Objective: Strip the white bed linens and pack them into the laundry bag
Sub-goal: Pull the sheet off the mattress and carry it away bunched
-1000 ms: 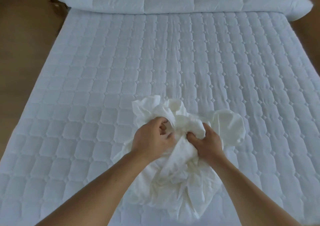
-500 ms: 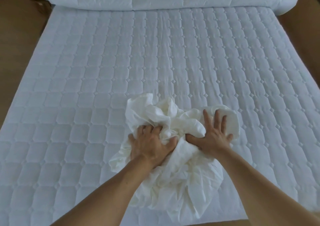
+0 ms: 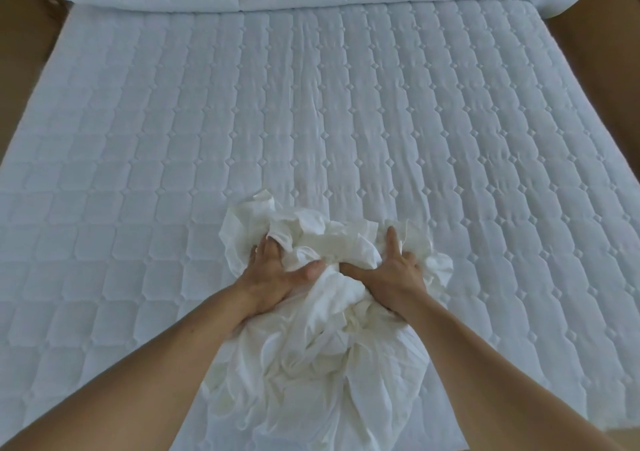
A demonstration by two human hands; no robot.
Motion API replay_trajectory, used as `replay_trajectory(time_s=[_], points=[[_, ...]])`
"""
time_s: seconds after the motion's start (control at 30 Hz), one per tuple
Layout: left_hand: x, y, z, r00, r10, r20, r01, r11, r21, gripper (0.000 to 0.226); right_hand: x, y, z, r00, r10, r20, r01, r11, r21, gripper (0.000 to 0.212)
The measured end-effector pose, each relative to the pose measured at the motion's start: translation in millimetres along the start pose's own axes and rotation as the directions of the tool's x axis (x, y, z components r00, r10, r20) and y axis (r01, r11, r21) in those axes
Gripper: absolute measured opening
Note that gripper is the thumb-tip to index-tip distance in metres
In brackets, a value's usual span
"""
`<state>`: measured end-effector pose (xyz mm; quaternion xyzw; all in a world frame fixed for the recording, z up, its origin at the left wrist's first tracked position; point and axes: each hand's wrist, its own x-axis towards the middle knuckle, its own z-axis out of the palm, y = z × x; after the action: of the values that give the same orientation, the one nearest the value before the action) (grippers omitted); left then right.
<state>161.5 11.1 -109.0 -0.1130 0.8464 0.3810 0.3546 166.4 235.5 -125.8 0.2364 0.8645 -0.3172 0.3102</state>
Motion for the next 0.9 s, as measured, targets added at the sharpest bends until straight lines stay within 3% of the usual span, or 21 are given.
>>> replay_trajectory(time_s=[0.1, 0.17, 0.33, 0.43, 0.53, 0.63, 0.73, 0.83, 0.9], points=[[-4, 3, -3, 1.000, 0.000, 0.022, -0.001, 1.000, 0.027, 0.148, -6, 1, 0, 0.999, -0.004, 0.045, -0.002, 0.992, 0.127, 0.145], [-4, 5, -5, 0.999, -0.014, 0.040, 0.013, 0.999, 0.037, 0.145, -8, 1, 1, 0.998, -0.008, 0.056, -0.006, 0.970, 0.243, 0.126], [-26, -8, -1, 0.985, 0.104, 0.141, -0.076, 0.978, -0.193, 0.076, -25, -2, 3, 0.990, -0.081, 0.114, 0.027, 0.912, 0.410, 0.075], [-44, -5, -1, 0.981, 0.190, 0.043, -0.175, 0.956, -0.235, 0.075, -42, -6, -1, 0.981, -0.189, 0.047, 0.152, 0.893, 0.424, 0.068], [-46, 21, -27, 0.952, 0.284, -0.117, -0.296, 0.950, -0.102, 0.096, -48, -29, -20, 0.944, -0.308, -0.116, 0.327, 0.845, 0.423, 0.062], [-40, 41, -53, 0.875, 0.373, -0.309, -0.359, 0.927, 0.104, 0.111, -41, -55, -38, 0.850, -0.407, -0.335, 0.508, 0.802, 0.313, 0.067], [-42, 24, -39, 0.843, 0.380, -0.380, -0.329, 0.924, 0.193, 0.095, -39, -56, -18, 0.784, -0.486, -0.386, 0.553, 0.830, 0.079, 0.090], [-52, -16, 0, 0.821, 0.404, -0.403, -0.309, 0.909, 0.281, 0.079, -52, -31, 28, 0.705, -0.585, -0.401, 0.569, 0.804, -0.172, 0.084], [-52, -32, 15, 0.766, 0.477, -0.430, -0.333, 0.868, 0.369, 0.077, -58, -21, 40, 0.653, -0.618, -0.438, 0.587, 0.778, -0.223, 0.075]])
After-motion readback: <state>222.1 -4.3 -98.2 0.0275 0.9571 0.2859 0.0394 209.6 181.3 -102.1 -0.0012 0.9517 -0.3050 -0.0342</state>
